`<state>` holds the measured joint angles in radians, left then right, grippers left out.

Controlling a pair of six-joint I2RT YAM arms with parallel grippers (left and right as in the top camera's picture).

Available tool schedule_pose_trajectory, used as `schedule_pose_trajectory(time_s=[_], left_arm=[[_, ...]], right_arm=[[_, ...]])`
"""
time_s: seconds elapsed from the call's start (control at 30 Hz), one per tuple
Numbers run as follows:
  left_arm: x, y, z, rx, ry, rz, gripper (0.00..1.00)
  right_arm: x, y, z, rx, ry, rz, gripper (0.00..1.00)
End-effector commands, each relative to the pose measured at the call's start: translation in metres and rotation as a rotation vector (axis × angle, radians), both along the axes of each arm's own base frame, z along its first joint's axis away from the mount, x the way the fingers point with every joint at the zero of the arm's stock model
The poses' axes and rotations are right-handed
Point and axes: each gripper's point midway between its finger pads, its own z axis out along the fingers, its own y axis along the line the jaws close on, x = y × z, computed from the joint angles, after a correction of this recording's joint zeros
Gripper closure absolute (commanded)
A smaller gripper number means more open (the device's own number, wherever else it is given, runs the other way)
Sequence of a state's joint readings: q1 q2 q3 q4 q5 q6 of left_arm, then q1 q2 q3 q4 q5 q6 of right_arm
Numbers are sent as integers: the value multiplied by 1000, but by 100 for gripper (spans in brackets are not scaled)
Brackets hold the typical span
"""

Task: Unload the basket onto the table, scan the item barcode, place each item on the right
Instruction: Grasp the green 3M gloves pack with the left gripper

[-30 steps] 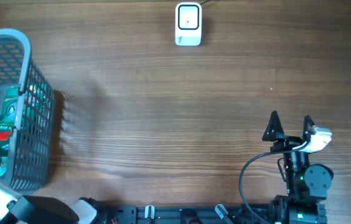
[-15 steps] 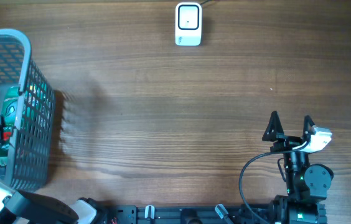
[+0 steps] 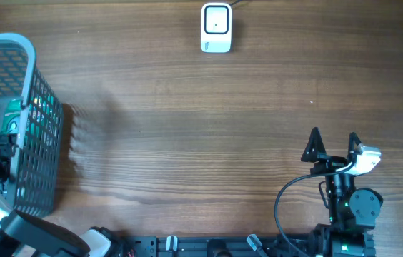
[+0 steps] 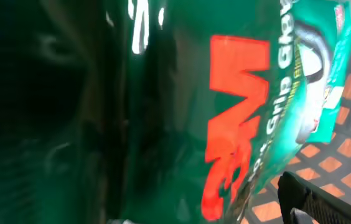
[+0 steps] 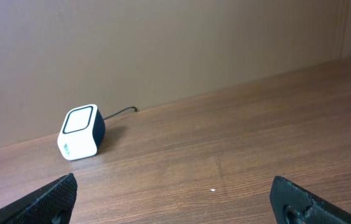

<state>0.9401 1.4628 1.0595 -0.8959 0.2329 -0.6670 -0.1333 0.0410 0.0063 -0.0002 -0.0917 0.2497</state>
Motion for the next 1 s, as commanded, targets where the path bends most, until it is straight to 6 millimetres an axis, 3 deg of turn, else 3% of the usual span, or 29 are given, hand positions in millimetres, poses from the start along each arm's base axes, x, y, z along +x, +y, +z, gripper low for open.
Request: schedule_pose_trajectory(time_s=[0.0, 0.2, 0.23, 0.33, 0.4, 0.63, 0.8, 0.97], left_arm=[[6, -3, -10, -33, -37, -13, 0], [32, 4, -7, -30, -158, -46, 3], [38, 4, -7, -37, -186, -56, 14], [45, 4, -7, -55, -219, -64, 73], [51, 2, -4, -65, -254, -78, 93], [75, 2, 17, -60, -410, -138, 96], [113, -5, 74, -58, -726, -267, 96], [127, -14, 155, 49, -992, -409, 96]], right_arm=[[0, -1, 0, 14, -1, -9, 0], [0, -1, 0, 14, -1, -9, 0], [0, -1, 0, 14, -1, -9, 0], [0, -1, 0, 14, -1, -9, 0], [0, -1, 0, 14, -1, -9, 0], [0, -1, 0, 14, -1, -9, 0], [0, -1, 0, 14, -1, -9, 0], [0, -1, 0, 14, -1, -9, 0]])
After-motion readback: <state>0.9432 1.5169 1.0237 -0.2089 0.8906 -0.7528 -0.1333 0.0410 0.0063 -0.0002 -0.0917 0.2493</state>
